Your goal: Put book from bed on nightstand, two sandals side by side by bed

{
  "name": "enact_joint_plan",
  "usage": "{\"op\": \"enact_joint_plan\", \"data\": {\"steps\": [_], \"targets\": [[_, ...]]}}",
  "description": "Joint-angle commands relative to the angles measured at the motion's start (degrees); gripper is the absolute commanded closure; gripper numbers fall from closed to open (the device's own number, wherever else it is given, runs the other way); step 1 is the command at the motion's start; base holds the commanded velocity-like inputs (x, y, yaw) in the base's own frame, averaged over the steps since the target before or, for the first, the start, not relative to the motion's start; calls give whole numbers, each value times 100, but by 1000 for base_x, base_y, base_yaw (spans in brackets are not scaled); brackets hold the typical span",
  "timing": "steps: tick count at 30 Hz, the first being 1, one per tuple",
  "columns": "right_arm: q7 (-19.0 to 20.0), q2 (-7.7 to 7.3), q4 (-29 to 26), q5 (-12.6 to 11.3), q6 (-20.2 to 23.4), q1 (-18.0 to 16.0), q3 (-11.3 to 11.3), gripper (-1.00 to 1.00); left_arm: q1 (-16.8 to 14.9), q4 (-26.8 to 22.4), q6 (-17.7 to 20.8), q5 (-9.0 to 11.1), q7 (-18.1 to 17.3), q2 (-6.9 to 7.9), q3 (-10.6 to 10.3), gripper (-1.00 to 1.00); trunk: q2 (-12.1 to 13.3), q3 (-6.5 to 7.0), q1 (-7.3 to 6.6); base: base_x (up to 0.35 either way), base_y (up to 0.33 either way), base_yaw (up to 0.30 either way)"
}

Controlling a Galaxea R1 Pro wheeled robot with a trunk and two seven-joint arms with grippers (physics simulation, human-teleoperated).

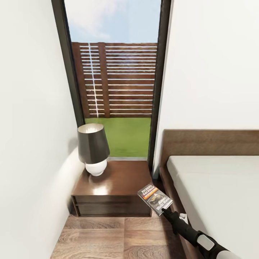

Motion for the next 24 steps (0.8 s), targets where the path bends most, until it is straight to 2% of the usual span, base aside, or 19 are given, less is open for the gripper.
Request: {"op": "enact_joint_plan", "data": {"steps": [1, 7, 24], "targets": [[9, 0, -1, -3, 56, -4, -70, 100, -6, 10, -30, 33, -15, 5, -22, -100, -3, -5, 1, 164, 0, 0], [10, 0, -1, 1, 35, -4, -70, 100, -7, 10, -30, 37, -22, 8, -22, -100, -3, -5, 1, 93, 0, 0], [-6, 3, -1, 11, -1, -4, -70, 100, -2, 10, -30, 31, -13, 9, -22, -100, -3, -5, 1, 7, 0, 0]]}}
